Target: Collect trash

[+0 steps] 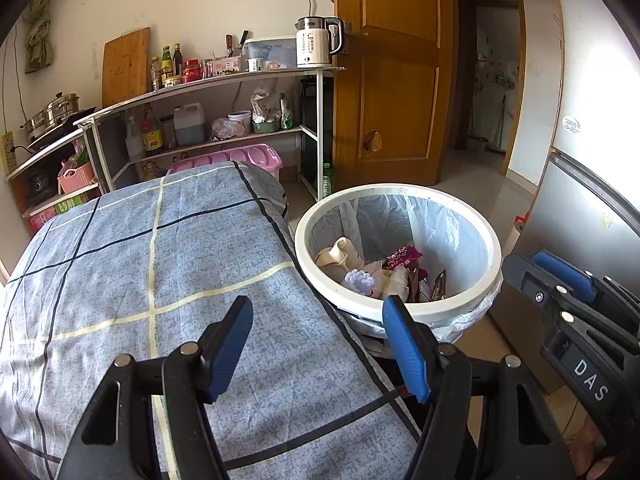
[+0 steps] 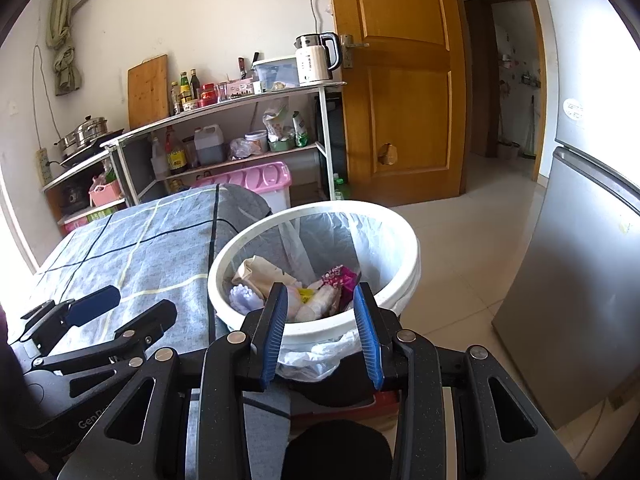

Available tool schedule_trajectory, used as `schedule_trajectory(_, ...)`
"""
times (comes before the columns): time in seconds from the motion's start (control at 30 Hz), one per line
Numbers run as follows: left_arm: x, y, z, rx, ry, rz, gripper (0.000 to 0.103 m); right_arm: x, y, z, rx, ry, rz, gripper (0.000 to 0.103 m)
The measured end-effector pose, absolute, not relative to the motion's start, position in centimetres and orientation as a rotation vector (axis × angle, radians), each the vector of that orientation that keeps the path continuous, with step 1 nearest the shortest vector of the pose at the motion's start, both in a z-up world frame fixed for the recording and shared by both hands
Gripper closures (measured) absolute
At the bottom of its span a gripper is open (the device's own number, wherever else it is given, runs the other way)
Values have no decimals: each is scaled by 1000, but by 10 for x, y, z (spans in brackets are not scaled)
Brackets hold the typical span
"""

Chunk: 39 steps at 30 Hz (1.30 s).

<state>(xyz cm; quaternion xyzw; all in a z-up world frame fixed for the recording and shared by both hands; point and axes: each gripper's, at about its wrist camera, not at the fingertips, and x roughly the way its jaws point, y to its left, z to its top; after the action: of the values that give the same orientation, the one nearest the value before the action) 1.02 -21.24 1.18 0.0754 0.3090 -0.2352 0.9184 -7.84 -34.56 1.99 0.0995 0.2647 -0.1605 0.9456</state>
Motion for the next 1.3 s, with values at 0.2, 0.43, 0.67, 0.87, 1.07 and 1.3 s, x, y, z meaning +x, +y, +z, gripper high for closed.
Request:
schedule_trajectory(0.2, 9, -210, 13, 147, 634, -478, 34, -79, -344, 21, 197, 534, -328, 67)
schedule_trajectory(0.43, 9, -209, 14, 147, 637, -484, 34, -78, -345, 20, 205, 543, -329, 67)
schedule_trajectory(0.67, 8, -209, 15, 143, 639, -482, 34, -78, -345, 20, 201, 543, -325, 67)
schedule_trajectory(0.87, 9, -208, 15, 141, 641, -480, 34, -77, -343, 20, 198, 542, -324, 67)
schedule_trajectory(1.07, 10, -208, 16, 140, 641, -479, 34, -76, -343, 19, 199, 546, -321, 67)
schedule_trajectory(1.3, 10, -207, 16, 139, 640, -477, 34, -76, -342, 19, 196, 546, -320, 67)
